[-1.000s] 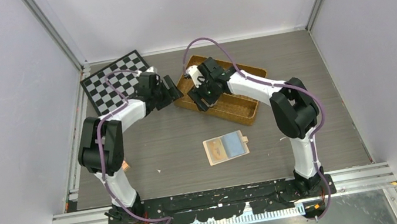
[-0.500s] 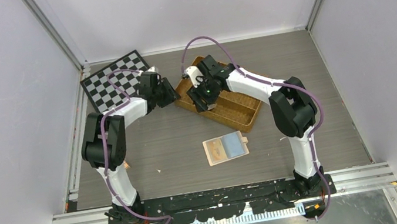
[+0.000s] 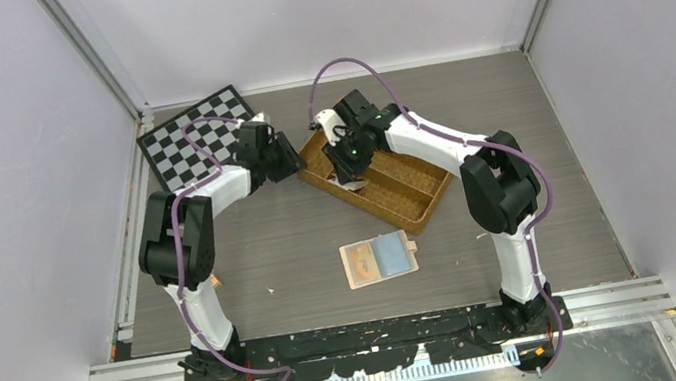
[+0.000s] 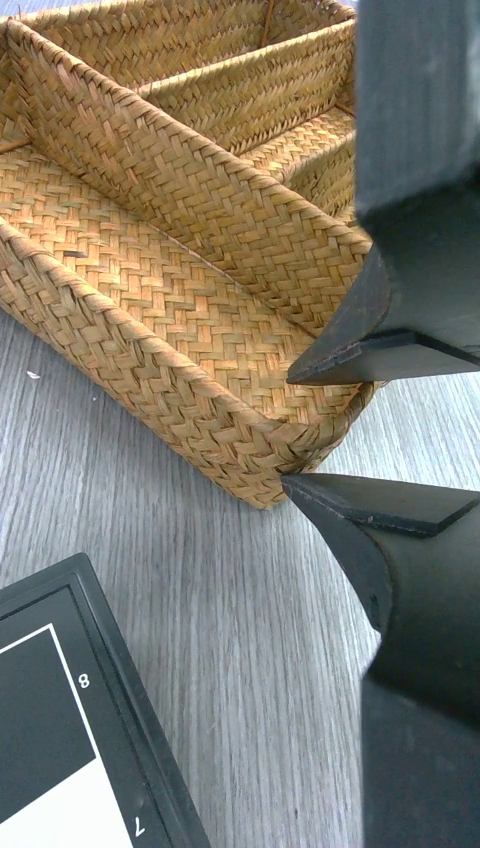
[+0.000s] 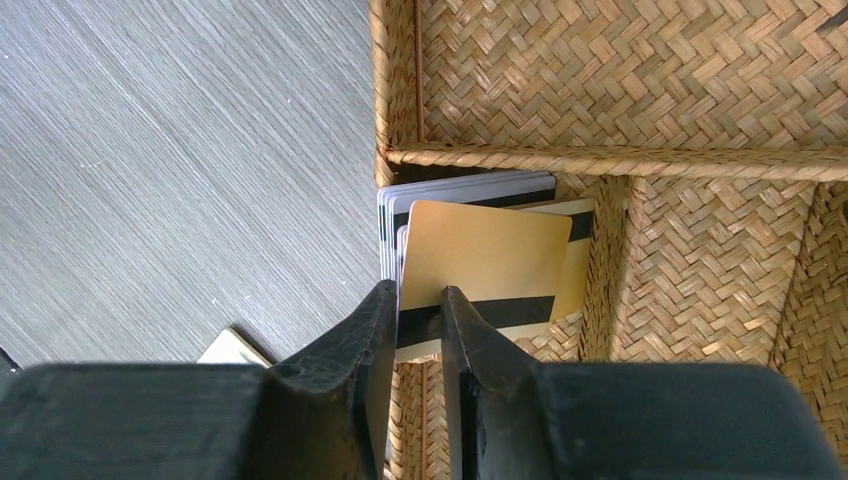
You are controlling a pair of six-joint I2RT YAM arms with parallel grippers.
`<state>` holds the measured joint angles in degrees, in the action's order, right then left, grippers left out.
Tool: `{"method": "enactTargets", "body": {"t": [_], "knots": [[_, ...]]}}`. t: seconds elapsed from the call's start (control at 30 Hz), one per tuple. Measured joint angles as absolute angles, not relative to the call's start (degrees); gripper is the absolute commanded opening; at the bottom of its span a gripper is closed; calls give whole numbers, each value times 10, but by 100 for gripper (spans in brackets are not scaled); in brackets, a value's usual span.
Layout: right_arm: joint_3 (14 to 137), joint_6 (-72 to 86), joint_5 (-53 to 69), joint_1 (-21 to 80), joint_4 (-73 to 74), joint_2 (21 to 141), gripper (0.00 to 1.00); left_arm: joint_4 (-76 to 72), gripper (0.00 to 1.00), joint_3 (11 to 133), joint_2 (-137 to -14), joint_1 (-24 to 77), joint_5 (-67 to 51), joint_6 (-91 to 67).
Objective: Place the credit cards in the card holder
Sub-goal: Pick up the credit card from the storage box.
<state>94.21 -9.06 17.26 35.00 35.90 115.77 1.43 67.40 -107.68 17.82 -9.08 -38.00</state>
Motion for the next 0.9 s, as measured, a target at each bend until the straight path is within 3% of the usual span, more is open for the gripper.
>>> {"method": "enactTargets", "body": {"t": [0.13,0.33,0.5,0.63,0.9], "knots": [[944,-86,166,350,360,1154,16,18,42,676,-1077,178,-90,-371],[936,-76,91,350,350,1113,1,48,61,684,-1058,178,-84,-343],[903,-60,28,351,336,1029,1,86,63,688,-988,179,-85,-308],[902,-39,15,350,339,964,1,112,58,702,-924,179,-133,-279],[881,14,166,330,394,889,1,115,61,666,-824,214,-347,-247]]}}
